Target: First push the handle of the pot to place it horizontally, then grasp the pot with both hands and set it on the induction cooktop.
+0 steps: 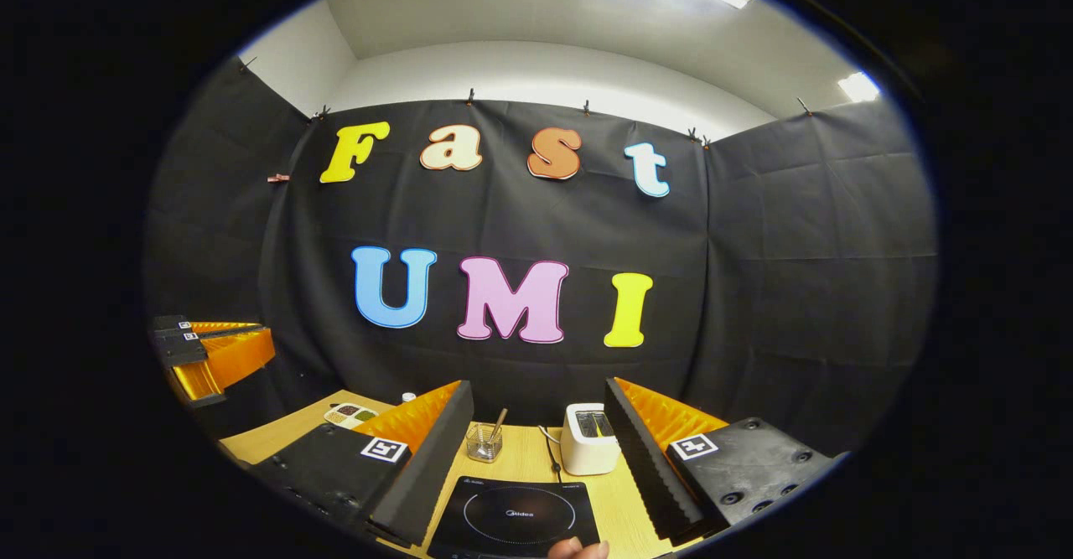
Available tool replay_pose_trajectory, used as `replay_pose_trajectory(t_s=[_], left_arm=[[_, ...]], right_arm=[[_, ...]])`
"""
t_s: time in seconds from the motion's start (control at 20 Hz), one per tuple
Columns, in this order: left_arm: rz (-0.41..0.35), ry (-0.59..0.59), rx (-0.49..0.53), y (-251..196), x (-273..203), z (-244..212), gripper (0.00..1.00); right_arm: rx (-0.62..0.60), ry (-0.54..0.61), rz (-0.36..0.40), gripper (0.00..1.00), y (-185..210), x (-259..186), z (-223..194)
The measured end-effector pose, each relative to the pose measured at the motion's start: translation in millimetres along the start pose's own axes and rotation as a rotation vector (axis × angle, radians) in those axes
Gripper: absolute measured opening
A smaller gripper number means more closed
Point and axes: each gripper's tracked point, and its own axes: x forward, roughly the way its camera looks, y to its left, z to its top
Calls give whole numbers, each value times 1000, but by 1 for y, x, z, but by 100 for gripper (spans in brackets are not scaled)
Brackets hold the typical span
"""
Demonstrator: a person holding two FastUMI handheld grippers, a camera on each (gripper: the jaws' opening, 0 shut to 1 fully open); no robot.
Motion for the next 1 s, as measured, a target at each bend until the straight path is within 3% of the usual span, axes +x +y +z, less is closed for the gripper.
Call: replay_pose_trajectory(t_s=[0.05, 0.25, 0.6, 0.8, 1.0], left_arm=[[-8, 16, 3, -2, 2, -5, 5], [-75, 70, -29, -11, 2, -18, 7], [-58, 274, -76, -3, -7, -73, 5], [-70, 462, -113, -6, -19, -131, 5], [-169, 719, -122, -23, -47, -208, 5]], right_arm=[[3, 0, 2, 96, 0, 0, 0], [11, 2, 4, 98, -3, 1, -1], [21, 17, -4, 98, -7, 4, -8], [28, 31, -15, 99, -11, 5, -15], [13, 34, -23, 98, -15, 5, -19]])
